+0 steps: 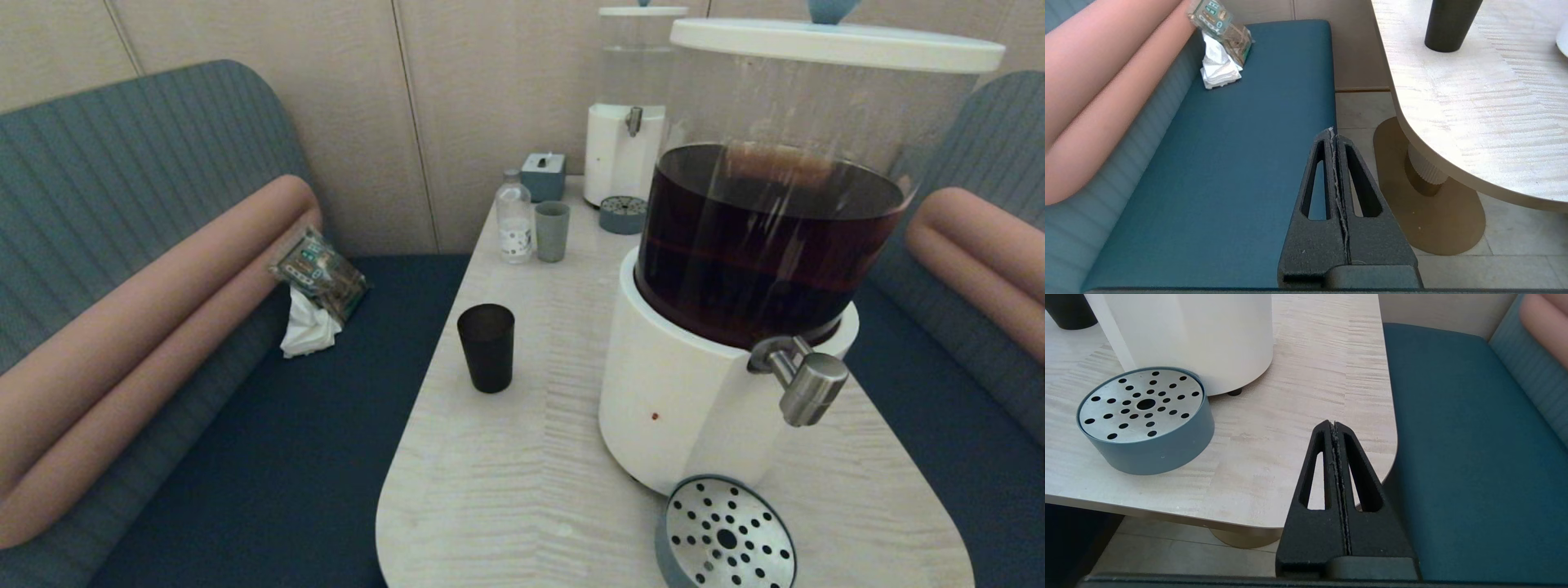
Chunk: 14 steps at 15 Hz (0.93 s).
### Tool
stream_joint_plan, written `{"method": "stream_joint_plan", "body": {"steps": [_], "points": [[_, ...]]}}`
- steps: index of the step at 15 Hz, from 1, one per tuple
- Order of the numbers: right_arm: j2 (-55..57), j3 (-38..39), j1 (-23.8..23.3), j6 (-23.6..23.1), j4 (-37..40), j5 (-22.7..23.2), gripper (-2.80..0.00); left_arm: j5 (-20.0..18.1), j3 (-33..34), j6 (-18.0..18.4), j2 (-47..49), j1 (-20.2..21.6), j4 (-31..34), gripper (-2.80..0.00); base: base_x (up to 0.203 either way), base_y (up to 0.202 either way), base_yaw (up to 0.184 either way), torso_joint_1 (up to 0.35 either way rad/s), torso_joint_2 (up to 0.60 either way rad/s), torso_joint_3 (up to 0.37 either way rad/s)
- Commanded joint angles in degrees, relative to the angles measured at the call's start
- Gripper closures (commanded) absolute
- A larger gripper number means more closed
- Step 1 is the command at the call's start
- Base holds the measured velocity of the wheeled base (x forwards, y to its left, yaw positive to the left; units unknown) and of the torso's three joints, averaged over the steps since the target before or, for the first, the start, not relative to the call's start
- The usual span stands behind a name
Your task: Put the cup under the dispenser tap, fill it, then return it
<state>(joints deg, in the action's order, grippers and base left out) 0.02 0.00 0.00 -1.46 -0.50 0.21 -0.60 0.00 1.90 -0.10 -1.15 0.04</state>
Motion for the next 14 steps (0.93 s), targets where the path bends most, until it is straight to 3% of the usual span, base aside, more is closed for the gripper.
{"method": "stream_joint_plan", "body": {"steps": [1,14], "points": [[-0.3,0.4,0.0,0.0,0.0,0.0,0.00,0.0,0.0,-0.1,0.0,0.0,0.0,0.00,0.000,0.000,0.000,0.000,0.00,0.000],[-0.3,0.4,0.0,2.1,-0.1,-0.1,0.00,0.0,0.0,-0.1,0.0,0.0,0.0,0.00,0.000,0.000,0.000,0.000,0.00,0.000]]}}
